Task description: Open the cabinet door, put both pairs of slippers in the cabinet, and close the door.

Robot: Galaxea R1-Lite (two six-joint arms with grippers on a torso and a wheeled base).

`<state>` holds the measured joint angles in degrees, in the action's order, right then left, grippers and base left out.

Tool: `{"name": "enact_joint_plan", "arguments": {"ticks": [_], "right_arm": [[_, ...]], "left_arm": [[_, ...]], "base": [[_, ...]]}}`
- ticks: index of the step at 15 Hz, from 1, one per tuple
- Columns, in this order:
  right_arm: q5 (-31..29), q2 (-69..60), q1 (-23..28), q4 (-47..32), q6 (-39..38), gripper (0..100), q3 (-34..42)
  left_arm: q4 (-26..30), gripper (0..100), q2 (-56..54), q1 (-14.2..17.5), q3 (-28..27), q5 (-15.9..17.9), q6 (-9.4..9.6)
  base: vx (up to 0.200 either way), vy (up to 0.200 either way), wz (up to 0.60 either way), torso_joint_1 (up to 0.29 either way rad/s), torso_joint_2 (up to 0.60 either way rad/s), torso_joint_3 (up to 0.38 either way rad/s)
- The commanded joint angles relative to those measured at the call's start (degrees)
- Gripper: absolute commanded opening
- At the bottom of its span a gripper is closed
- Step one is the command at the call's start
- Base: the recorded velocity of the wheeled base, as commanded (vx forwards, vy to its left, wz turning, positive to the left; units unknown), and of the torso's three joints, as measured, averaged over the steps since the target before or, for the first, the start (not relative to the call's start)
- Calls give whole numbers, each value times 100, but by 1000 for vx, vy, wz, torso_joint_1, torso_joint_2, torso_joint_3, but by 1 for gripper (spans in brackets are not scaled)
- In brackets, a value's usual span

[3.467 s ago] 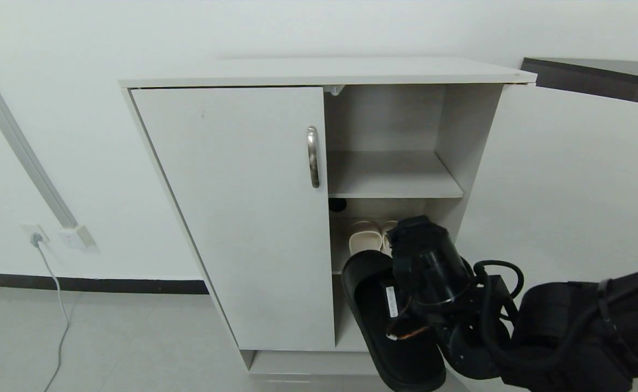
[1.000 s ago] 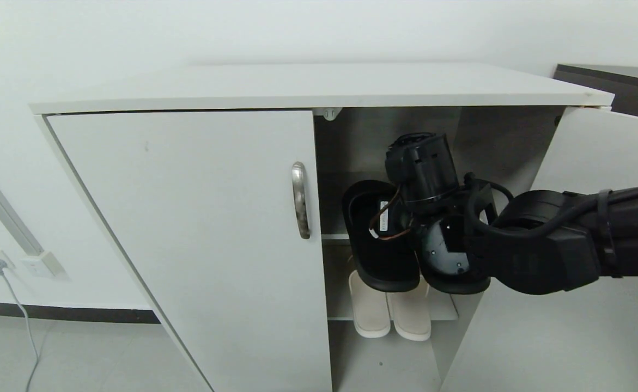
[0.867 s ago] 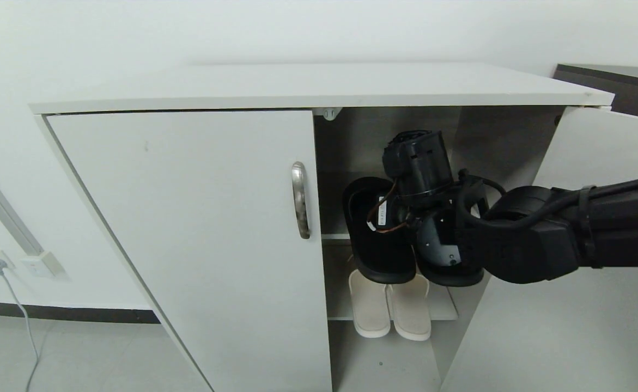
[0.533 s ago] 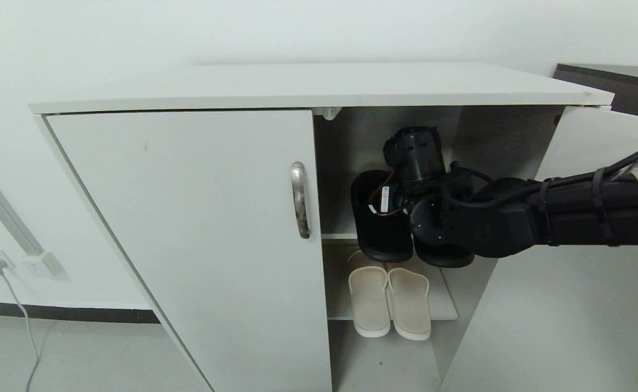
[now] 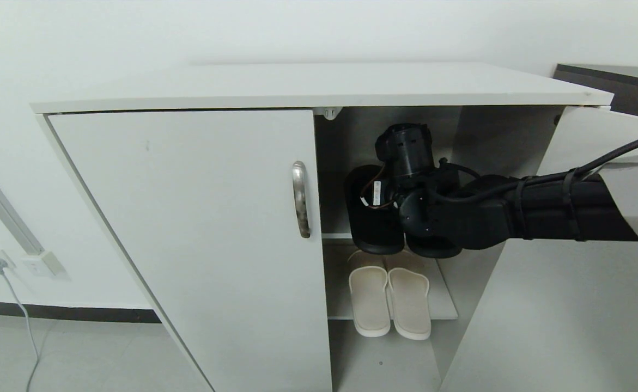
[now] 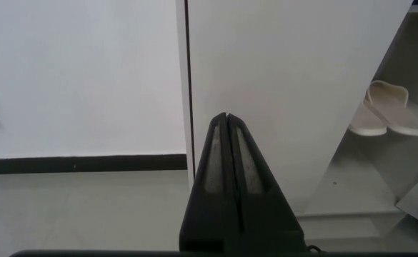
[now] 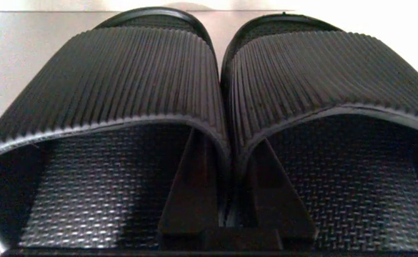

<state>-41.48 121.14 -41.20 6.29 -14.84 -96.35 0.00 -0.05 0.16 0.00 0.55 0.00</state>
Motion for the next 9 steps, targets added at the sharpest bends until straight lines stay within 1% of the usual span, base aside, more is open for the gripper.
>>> {"name": "enact_joint_plan", "arguments": {"ticks": [1,7,9], "right_arm": [[0,59,7,-14,-2,0,-94],[26,182,157,-58,16,0,-261],[246,182,227,-49,-2,0,-252]], "left_arm": [[0,0,5,2,0,-2,-9],[0,0,5,2,0,-2,0],[0,0,5,2,0,-2,0]], "base": [[0,0,0,0,0,0],[0,0,0,0,0,0],[0,0,0,0,0,0]]}}
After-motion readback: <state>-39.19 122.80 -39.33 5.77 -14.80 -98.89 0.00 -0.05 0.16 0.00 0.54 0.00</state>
